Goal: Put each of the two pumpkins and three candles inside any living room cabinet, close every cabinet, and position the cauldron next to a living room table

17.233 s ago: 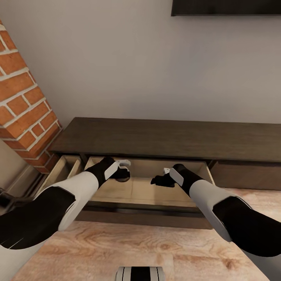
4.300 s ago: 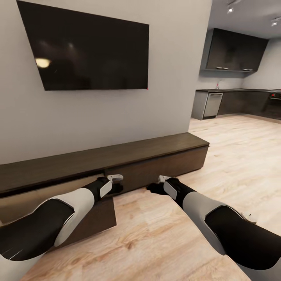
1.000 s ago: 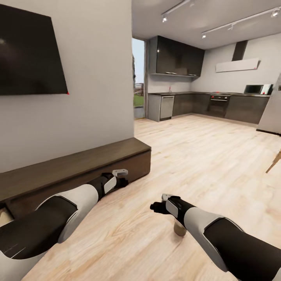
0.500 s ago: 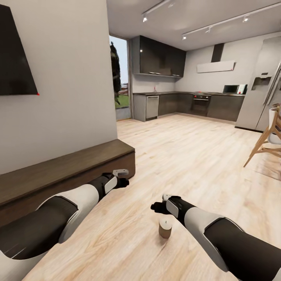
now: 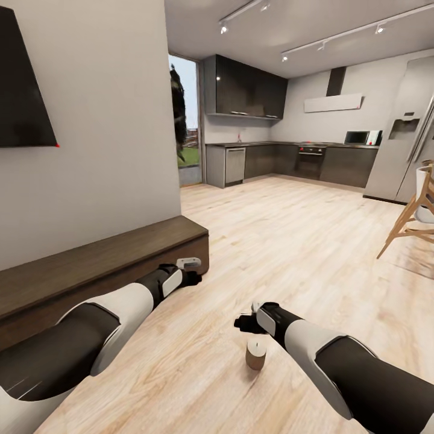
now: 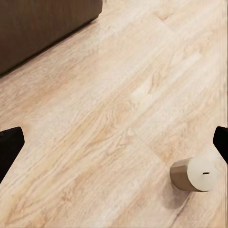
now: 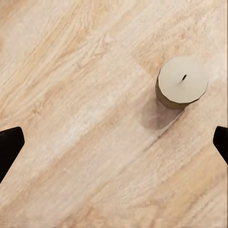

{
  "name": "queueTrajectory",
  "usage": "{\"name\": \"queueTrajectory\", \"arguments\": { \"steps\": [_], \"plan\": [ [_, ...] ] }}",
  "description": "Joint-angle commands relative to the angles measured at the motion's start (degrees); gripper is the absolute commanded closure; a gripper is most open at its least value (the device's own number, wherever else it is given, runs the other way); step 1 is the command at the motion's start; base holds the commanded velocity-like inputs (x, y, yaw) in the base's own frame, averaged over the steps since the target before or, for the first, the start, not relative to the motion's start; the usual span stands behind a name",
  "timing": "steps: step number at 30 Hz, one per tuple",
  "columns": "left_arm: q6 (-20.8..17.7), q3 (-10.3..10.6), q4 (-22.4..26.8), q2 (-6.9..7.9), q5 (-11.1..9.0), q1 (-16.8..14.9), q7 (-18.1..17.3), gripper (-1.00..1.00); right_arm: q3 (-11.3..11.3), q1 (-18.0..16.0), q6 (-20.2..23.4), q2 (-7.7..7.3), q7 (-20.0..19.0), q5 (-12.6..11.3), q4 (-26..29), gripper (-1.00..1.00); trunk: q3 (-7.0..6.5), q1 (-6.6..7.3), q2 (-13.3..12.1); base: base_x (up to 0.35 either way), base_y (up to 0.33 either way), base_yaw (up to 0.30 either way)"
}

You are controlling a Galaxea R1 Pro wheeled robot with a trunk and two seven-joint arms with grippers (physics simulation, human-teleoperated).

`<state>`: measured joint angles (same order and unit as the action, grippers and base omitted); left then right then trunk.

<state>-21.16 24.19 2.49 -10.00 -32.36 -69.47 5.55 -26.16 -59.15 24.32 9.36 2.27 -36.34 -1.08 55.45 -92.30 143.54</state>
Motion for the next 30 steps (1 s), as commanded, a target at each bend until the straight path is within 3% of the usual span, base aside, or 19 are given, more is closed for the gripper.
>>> {"name": "queueTrajectory", "arguments": {
  "steps": [1, 4, 8, 12, 16, 23, 30],
  "plan": [
    [-0.3, 0.4, 0.3, 0.0, -0.6, 0.0, 0.3, -1.0, -0.4, -0.1, 0.7, 0.03, 2.1, -0.6, 0.0, -1.0, 0.06, 0.01, 0.0, 0.0, 0.0, 0.0],
    [-0.4, 0.4, 0.4, 0.0, -0.7, 0.0, 0.3, -1.0, -0.3, -0.1, 1.4, 0.04, 6.4, -0.6, 0.0, -1.0, 0.06, 0.01, 0.0, 0.0, 0.0, 0.0],
    [-0.7, 0.4, 0.9, 0.0, -0.7, 0.0, 0.1, -1.0, -0.2, -0.1, 1.6, 0.04, 8.2, -0.5, 0.1, -1.0, 0.06, 0.01, 0.0, 0.0, 0.0, 0.0],
    [-2.2, 0.3, 2.7, 0.0, -0.8, 0.0, 0.1, -1.0, -0.2, 0.0, 1.6, 0.1, 8.6, -0.6, 0.2, -1.0, 0.95, -0.09, 0.1, 0.0, 0.0, 0.0],
    [-6.5, 0.2, 5.2, 0.0, -0.8, 0.0, 0.1, -1.0, -0.2, -0.1, 1.6, 0.08, 8.7, -0.6, 0.2, -1.0, 2.02, -0.19, 0.1, 0.0, 0.0, 0.0],
    [-7.5, 0.2, 6.1, 0.0, -0.9, 0.0, 0.2, -1.0, -0.1, -0.1, 1.7, -0.03, 8.6, -0.6, 0.2, -1.0, 4.17, -0.38, 0.2, 0.0, 0.0, 0.0],
    [-7.4, 0.2, 5.8, 0.0, -0.8, 0.0, 0.7, -1.0, -0.1, 0.0, 1.7, -0.04, 7.4, -0.7, 0.2, -1.0, 4.8, -0.38, 0.2, 0.0, 0.0, 0.0]
  ]
}}
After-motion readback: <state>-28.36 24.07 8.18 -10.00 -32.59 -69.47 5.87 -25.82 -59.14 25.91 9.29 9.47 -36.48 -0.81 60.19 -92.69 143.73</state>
